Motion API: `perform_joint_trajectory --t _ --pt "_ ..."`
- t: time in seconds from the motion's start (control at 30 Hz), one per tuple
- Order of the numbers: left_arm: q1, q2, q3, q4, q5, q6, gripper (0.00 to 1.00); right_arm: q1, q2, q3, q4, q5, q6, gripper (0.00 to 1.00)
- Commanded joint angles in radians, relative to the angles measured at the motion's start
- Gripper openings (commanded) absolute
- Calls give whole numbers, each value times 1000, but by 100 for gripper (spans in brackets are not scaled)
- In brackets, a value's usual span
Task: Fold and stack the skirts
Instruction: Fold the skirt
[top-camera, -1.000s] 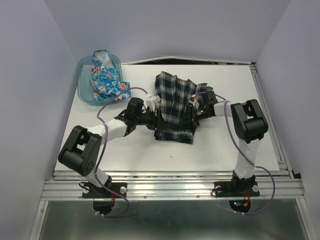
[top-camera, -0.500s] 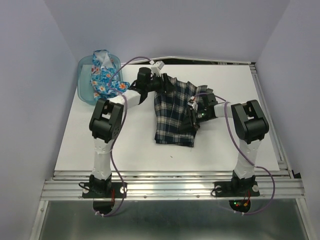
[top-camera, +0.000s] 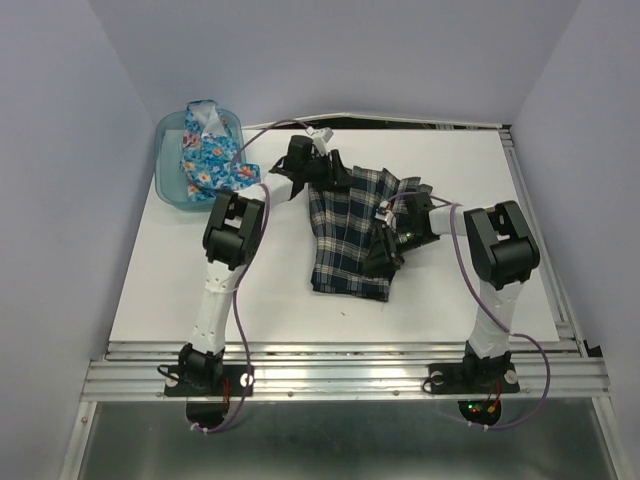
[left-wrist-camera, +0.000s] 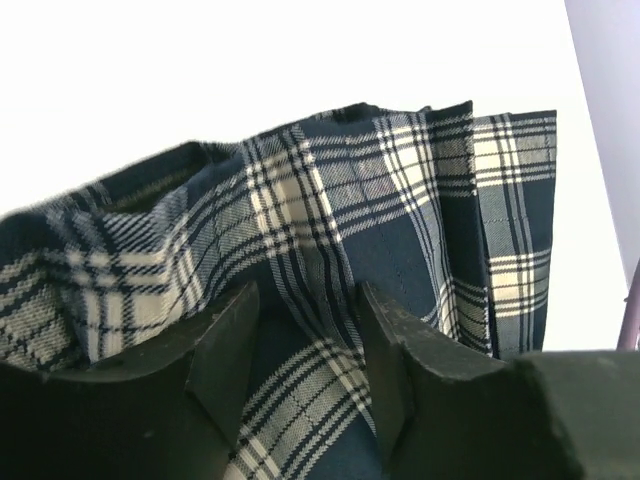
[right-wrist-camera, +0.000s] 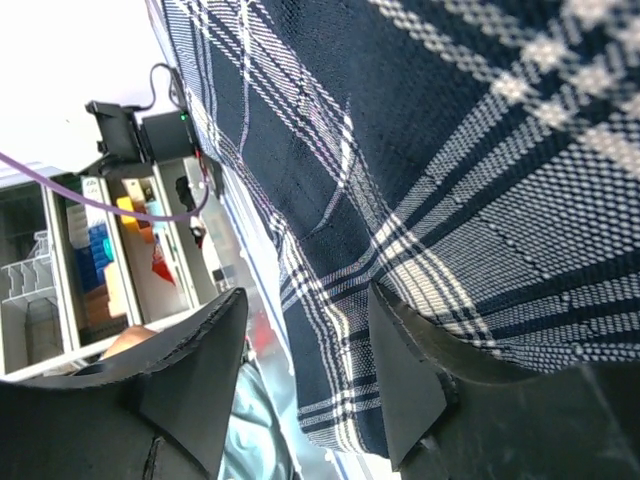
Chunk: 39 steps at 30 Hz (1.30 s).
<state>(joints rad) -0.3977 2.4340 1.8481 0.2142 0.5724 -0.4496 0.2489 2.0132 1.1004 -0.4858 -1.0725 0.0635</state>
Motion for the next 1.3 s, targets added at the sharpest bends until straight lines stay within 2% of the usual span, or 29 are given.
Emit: perform_joint_trajectory --t 0.0,0.23,0.4,0.5,0.53,0.63,0.7,0.77,0.9,1.03,1.13,1.27 --pt "2 -117 48 -41 18 138 60 10 -31 9 -119 197 -70 61" --pt "-26 -524 -50 -200 -132 527 65 10 -174 134 -126 138 22 67" --pt "-64 -854 -352 -288 -284 814 70 10 -234 205 -119 143 55 67" --pt "-156 -1042 -599 -299 -414 960 72 10 -240 222 -111 190 50 66" --pt "-240 -1087 -727 -296 -501 1051 73 10 -232 222 -106 207 48 66" --pt "-370 -1243 -907 -259 -613 1126 73 10 -203 220 -97 223 45 65" --pt "-515 -1303 -1021 -257 -676 1155 73 19 -168 211 -91 227 38 63" --pt "-655 -1314 -1096 -242 -765 1146 73 20 -150 199 -73 230 42 62" --pt "-830 -1267 -1168 -139 -876 1103 73 39 -113 145 -22 235 53 61" --pt "-944 -1152 -1210 -35 -994 1072 73 39 -64 112 25 272 52 59" --pt "-987 -1057 -1210 34 -1023 1062 73 39 -35 102 39 305 52 58" --pt "-992 -951 -1207 103 -1049 1069 73 39 18 93 46 358 45 55"
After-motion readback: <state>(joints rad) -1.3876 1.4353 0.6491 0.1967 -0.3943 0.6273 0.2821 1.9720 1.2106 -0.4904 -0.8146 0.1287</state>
